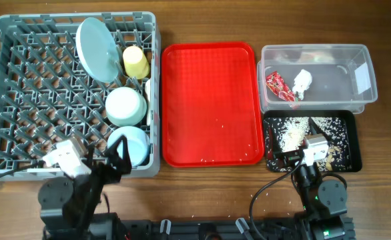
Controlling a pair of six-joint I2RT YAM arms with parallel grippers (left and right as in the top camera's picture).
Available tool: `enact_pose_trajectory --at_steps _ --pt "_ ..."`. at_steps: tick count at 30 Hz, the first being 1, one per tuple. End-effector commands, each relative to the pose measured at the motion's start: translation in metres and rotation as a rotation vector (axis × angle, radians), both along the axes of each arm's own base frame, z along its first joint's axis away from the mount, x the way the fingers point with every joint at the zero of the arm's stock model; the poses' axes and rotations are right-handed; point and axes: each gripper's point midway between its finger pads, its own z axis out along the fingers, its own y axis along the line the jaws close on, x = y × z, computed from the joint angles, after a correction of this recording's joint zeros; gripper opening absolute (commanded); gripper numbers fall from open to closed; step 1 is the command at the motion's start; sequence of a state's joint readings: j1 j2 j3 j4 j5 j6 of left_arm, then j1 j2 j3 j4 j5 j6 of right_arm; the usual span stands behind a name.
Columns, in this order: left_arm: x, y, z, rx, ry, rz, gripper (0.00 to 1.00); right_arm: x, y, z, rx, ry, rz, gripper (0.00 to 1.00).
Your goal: Sort waste into correct bins and load items into the dishwasher rack
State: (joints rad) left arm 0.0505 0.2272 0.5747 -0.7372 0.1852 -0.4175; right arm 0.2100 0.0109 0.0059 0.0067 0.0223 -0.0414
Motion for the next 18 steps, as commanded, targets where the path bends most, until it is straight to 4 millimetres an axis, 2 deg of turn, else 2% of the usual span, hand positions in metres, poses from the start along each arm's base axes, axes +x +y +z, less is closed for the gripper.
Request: enact_pose_trajectory --at_steps 1,2,3,5,9,13,15,18 --pt "0.020 -0.002 0.025 -0.044 -0.260 -0.002 1.00 -0.001 0.003 0.002 0.019 -0.005 0.020 1.00" --pt "0.024 -0.003 0.046 -0.048 -0.403 -0.012 1.00 -0.001 0.003 0.002 0.019 -0.005 0.019 1.00" --pt "0.024 -0.004 0.057 -0.045 -0.486 -0.019 1.00 -0.001 0.003 0.002 0.020 -0.005 0.019 1.00" --pt "0.020 -0.004 0.065 -0.038 -0.619 -0.026 1.00 -0.001 0.003 0.002 0.019 -0.005 0.020 1.00" --pt "0.032 -0.005 0.028 -0.041 -0.559 -0.032 1.00 -0.001 0.003 0.002 0.019 -0.005 0.020 1.00" --pt "0.045 -0.005 -0.031 -0.049 -0.436 -0.028 1.00 -0.001 0.003 0.002 0.019 -0.005 0.019 1.00" --pt "0.046 0.000 -0.061 -0.041 -0.317 0.003 1.00 -0.001 0.003 0.002 0.019 -0.005 0.020 1.00" --pt "0.046 0.001 -0.061 0.204 -0.353 -0.048 1.00 -0.001 0.003 0.002 0.019 -0.005 0.019 1.00"
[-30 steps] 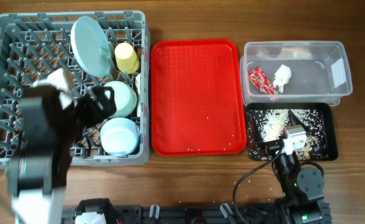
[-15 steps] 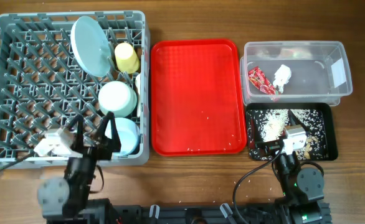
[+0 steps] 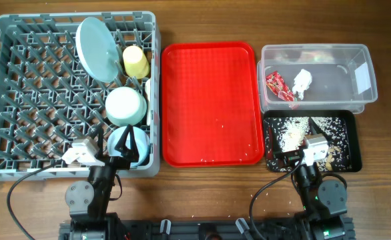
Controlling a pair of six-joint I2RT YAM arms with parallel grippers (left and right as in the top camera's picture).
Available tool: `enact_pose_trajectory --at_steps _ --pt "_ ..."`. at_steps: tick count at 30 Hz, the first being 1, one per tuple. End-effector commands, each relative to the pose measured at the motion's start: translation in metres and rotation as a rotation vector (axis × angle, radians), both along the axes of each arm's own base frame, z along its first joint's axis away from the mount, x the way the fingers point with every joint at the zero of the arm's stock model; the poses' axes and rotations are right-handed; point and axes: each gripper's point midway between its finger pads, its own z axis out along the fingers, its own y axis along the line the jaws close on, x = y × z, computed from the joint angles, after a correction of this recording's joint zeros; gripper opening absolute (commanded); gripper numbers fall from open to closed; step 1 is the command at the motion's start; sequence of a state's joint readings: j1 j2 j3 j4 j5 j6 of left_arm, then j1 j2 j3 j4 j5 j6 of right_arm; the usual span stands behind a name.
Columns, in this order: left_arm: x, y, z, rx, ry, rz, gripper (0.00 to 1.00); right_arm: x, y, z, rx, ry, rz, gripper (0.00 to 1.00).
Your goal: Sort waste into correct bins and load items into the dishwasher rack
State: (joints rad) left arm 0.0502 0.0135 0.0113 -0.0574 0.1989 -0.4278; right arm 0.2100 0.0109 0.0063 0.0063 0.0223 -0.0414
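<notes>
The grey dishwasher rack [image 3: 22,100] holds a pale blue plate [image 3: 97,40] on edge, a yellow cup [image 3: 135,61], a white bowl [image 3: 125,107] and a light blue bowl [image 3: 130,137] at its front right. My left gripper [image 3: 127,148] is over the light blue bowl, its dark fingers spread apart across it. The clear bin [image 3: 315,77] contains a red wrapper [image 3: 278,88] and a crumpled white piece [image 3: 303,82]. My right gripper [image 3: 310,152] sits at the front of the black tray [image 3: 352,143], which holds food scraps [image 3: 292,137]; its fingers are hidden under the wrist.
A red tray [image 3: 212,100] with only small crumbs lies between the rack and the bins. Both arm bases stand at the table's front edge, with cables trailing along it.
My left arm has swung from the rack's front-left corner to the right and farther in. Its gripper now sits higher over the light blue bowl. The right arm has not moved.
</notes>
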Motion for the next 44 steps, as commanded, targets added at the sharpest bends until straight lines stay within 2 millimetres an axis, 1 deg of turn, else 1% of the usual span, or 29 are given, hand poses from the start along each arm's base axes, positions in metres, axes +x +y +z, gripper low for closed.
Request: enact_pose_trajectory --at_steps 1,3,44 --pt "-0.0001 0.0007 -0.0021 0.269 -0.037 -0.008 1.00 -0.0011 0.0033 0.0016 0.019 -0.005 0.019 1.00" --pt "-0.0001 0.0007 -0.0021 0.291 -0.040 -0.009 1.00 -0.0011 0.0033 0.0016 0.019 -0.005 0.019 1.00" --pt "0.0000 0.0007 -0.0014 0.287 -0.043 -0.009 1.00 -0.0010 0.0034 0.0015 0.019 -0.004 0.020 1.00"
